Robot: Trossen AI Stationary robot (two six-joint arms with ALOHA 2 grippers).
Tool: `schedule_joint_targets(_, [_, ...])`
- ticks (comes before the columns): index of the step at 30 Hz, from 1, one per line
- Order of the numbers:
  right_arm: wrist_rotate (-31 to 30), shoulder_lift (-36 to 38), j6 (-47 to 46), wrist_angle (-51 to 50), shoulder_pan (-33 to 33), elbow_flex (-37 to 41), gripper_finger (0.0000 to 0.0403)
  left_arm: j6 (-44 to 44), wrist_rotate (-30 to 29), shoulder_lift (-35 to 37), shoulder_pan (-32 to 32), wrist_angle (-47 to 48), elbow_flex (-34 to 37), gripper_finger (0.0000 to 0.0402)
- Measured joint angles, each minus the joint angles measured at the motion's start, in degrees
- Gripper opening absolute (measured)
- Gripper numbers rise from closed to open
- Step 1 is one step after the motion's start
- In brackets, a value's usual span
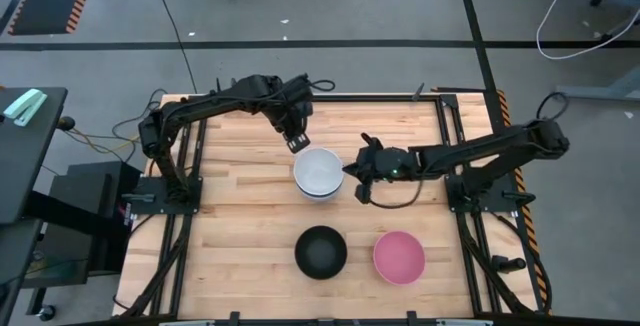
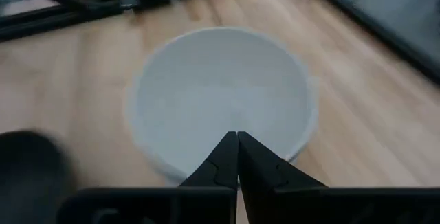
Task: Nest bowls inside each other
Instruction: Stack the white bowl on top of the black bowl, then stack the pink bowl on top of the white bowl
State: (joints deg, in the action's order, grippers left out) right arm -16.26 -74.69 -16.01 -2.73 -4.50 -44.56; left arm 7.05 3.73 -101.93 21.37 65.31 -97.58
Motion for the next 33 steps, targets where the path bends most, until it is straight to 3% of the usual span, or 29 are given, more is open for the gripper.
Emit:
schedule_joint_targets(7, [-0.14,7.33,-14.56,-16.52,-6.31,0.0,0.0013,2.69,-2.12,0.0,-1.65,5.4,0.09,0.0016])
schedule_joint_targets(16, [-0.94,8.43,-30.17,-28.72,-16.07,0.0,0.0036,2.52,-3.4,0.0,-8.96,7.71,0.09,0.0023])
schedule_joint_targets(22, [-1.44,8.43,-37.26,-33.25,-21.14,0.0,0.0052,4.04,-10.34,0.26,-12.44,9.51,0.96,0.0024])
schedule_joint_targets(28, [-1.42,8.43,-43.92,-36.61,-25.13,0.0,0.0059,6.28,-11.67,4.37,-12.78,8.0,9.37,0.0011])
schedule_joint_targets(33, [-0.45,8.43,-48.02,-38.51,-26.82,0.0,0.006,10.24,-11.68,11.72,-12.15,5.78,18.63,0.0015])
